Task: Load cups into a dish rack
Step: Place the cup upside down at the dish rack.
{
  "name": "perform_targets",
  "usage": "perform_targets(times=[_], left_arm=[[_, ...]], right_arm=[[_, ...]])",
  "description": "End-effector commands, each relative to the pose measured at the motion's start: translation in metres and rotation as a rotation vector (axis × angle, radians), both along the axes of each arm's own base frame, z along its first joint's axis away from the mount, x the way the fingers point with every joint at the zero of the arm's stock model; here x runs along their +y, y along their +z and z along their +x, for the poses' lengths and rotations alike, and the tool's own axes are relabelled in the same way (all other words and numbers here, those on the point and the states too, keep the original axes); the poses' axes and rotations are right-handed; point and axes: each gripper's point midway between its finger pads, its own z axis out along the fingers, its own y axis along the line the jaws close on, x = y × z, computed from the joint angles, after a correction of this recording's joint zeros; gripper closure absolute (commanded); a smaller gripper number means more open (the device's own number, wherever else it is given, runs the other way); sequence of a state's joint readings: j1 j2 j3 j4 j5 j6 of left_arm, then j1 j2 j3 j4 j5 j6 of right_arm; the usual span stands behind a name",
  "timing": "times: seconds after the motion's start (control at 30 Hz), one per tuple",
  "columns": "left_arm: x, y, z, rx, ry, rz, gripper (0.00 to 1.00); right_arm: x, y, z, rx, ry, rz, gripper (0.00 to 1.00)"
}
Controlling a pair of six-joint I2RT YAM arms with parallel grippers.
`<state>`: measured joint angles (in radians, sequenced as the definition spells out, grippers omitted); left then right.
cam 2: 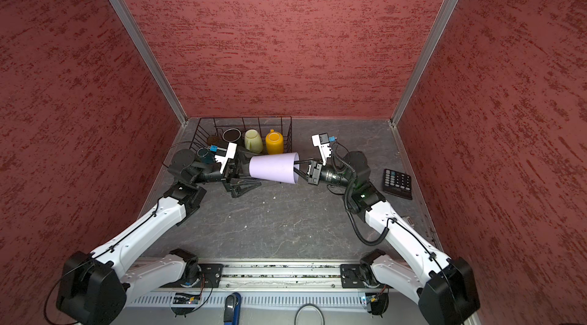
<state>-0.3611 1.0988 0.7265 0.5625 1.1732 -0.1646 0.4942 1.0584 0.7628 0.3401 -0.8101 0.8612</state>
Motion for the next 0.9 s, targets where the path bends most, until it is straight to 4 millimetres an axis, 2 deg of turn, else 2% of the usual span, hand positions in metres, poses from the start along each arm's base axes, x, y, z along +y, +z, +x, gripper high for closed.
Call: perform_targets(times=[0.0,0.3,0.5,0.87], left_arm=[[-0.005,0.01,-0.007,-0.029,-0.052,-0.007,0.0],[-0.01,0.016,-0.01,-0.024,-0.089,-0.009,0.06],[-0.012,0.016,-0.011,-0.024,-0.104,-0.005,0.14],[-0.017,0.015,-0.013,0.03,-0.127,0.036,0.37]], right_arm=[[0.006,0.017,-0.007,-0.057,0.042,0.047,1.0],[0.019,0.008,-0.008,-0.041,0.064,0.046,1.0],[0.023,0.007,-0.009,-0.039,0.077,0.054,1.0],[0.025,0.005,-0.009,-0.026,0.084,0.073,1.0]])
